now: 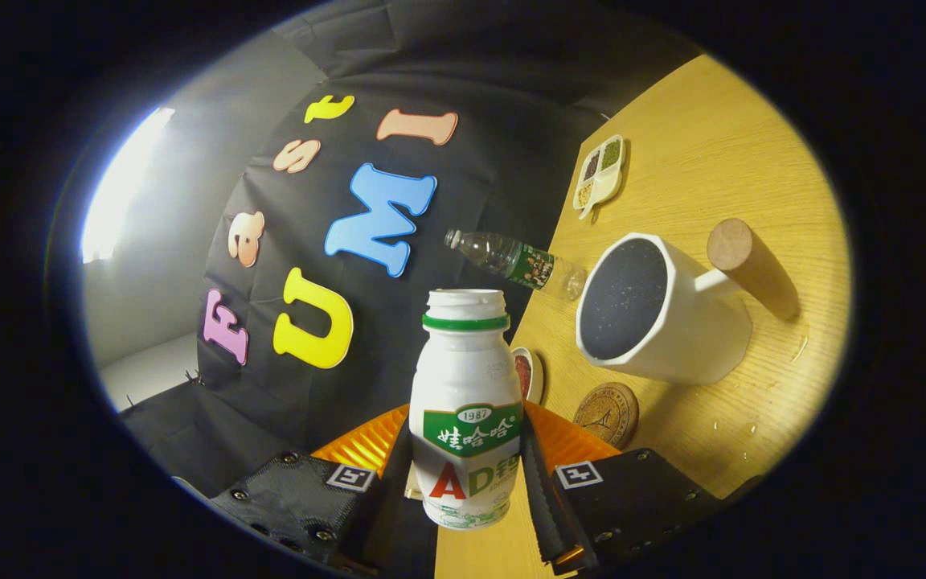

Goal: Take the bottle from table, then pour the juice into the cup, finally place the bottle on the coaster

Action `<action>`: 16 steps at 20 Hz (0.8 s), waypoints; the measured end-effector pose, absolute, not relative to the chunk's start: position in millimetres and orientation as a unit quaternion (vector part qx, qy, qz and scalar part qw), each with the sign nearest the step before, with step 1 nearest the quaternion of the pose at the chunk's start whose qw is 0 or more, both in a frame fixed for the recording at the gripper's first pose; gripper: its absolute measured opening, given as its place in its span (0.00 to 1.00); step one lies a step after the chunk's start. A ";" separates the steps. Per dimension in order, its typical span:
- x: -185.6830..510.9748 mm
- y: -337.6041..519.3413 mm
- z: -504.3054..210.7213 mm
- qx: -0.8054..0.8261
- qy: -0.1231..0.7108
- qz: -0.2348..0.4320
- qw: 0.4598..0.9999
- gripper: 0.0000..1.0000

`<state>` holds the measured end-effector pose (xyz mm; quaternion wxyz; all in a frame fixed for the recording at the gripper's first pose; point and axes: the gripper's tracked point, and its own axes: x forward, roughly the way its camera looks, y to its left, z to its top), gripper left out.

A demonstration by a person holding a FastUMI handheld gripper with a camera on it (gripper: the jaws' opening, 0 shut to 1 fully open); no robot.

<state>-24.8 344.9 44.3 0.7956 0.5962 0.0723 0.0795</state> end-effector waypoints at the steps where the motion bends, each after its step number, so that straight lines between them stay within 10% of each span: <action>1: -24.7 344.1 45.6 0.604 0.071 0.081 0.790 0.66; 16: -23.8 343.6 49.5 0.700 0.056 0.085 0.707 0.66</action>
